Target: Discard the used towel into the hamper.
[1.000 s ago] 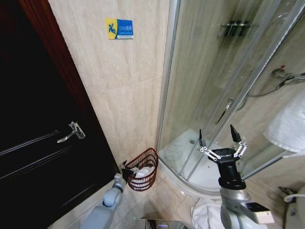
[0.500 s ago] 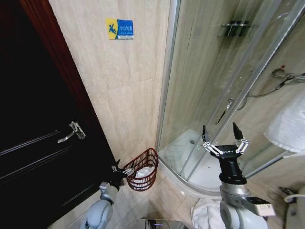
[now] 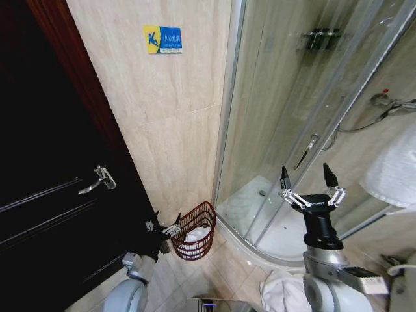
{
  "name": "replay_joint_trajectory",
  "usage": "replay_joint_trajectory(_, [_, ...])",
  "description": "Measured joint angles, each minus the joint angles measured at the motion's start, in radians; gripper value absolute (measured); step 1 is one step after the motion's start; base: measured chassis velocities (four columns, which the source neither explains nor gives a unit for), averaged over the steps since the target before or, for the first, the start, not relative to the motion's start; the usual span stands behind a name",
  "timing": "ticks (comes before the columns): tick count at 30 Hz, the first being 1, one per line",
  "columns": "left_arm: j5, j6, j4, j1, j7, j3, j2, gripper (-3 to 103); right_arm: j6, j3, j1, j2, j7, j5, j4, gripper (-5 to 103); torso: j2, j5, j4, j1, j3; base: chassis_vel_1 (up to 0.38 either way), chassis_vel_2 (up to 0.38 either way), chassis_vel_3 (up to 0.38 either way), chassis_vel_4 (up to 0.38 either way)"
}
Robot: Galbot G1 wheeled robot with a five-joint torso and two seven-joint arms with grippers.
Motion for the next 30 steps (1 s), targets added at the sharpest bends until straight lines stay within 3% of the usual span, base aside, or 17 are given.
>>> replay_joint_trajectory(11, [0.026,0.001,-0.144,0.049,-0.001,0.013,-0.017,100,-0.018,0.002,0.013,0.0,0.018,0.005,-0.006,100,0.0,0.0001,0.0,0.0,0.0,0.0,0.0,0.0,0.0])
replay_joint_trajectory(30, [0.051,-0.007,-0.237,0.079,0.004,0.011,-0.021,100,-0.026,0.01,0.011,0.0,0.05,-0.006,0.002,100,0.0,0.0001,0.0,0.0,0.0,0.0,0.0,0.0,0.0])
